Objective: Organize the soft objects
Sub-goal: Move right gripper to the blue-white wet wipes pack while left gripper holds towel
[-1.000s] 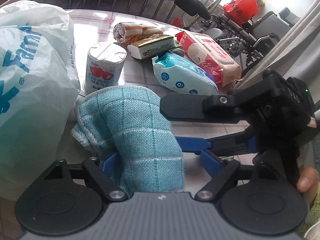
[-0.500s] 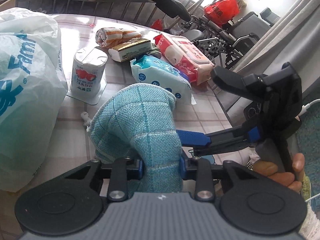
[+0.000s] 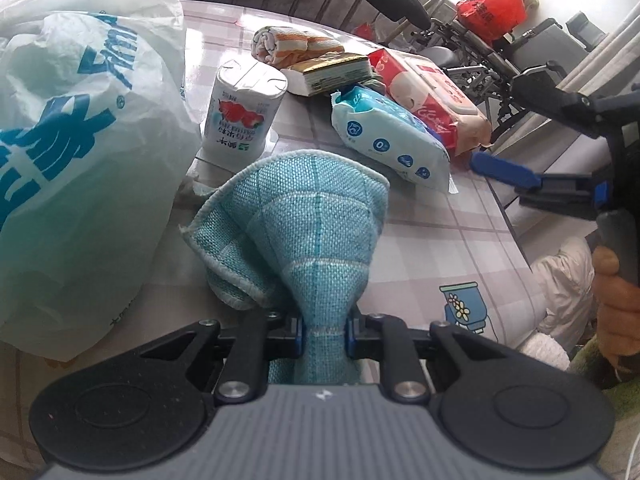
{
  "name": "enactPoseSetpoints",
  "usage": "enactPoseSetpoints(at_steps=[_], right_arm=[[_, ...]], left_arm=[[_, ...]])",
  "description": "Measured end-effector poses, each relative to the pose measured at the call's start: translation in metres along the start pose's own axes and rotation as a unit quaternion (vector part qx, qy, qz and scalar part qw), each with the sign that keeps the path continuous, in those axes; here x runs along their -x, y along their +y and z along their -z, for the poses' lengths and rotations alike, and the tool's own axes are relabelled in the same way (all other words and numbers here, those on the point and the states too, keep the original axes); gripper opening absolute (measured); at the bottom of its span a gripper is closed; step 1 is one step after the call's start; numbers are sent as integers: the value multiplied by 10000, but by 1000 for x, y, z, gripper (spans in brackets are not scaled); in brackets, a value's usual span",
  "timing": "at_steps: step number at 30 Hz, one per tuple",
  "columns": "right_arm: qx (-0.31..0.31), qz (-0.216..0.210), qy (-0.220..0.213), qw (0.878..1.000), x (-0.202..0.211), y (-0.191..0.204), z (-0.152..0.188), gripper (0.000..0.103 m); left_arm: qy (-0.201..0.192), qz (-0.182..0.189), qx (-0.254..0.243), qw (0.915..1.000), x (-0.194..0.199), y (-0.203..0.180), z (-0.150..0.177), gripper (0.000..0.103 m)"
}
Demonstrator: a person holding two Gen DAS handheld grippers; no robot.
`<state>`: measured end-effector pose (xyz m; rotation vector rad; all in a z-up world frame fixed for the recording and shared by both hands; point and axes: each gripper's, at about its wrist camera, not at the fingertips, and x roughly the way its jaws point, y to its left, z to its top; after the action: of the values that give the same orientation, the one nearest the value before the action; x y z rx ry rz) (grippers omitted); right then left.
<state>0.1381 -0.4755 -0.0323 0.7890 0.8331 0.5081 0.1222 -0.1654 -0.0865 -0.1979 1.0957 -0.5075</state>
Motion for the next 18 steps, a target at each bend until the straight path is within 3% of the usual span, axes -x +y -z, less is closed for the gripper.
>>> enactPoseSetpoints(at_steps=[4, 7, 9, 13, 15, 18], right_arm=[[1345, 855, 48, 9872, -5, 22, -23, 102], [2470, 1468, 405, 9570, -27, 32, -38, 102], [2858, 1696, 671, 9408, -45, 28, -49, 102], [2715, 1836, 1191, 9372, -79, 3, -71, 102], [2593, 1943, 1237, 9379, -92, -6, -72, 102], [1996, 1992, 1225, 9516, -90, -13, -72, 91]], left_arm=[[7, 25, 56, 10000, 0, 2, 0, 19], [4, 25, 93, 10000, 0, 2, -1, 18], [-2, 17, 102, 9999, 0, 2, -1, 19], [0, 26, 140, 9999, 0, 2, -1, 19], [5, 36, 164, 9999, 0, 3, -1, 18], [4, 52, 191, 9998, 0, 4, -1, 18]])
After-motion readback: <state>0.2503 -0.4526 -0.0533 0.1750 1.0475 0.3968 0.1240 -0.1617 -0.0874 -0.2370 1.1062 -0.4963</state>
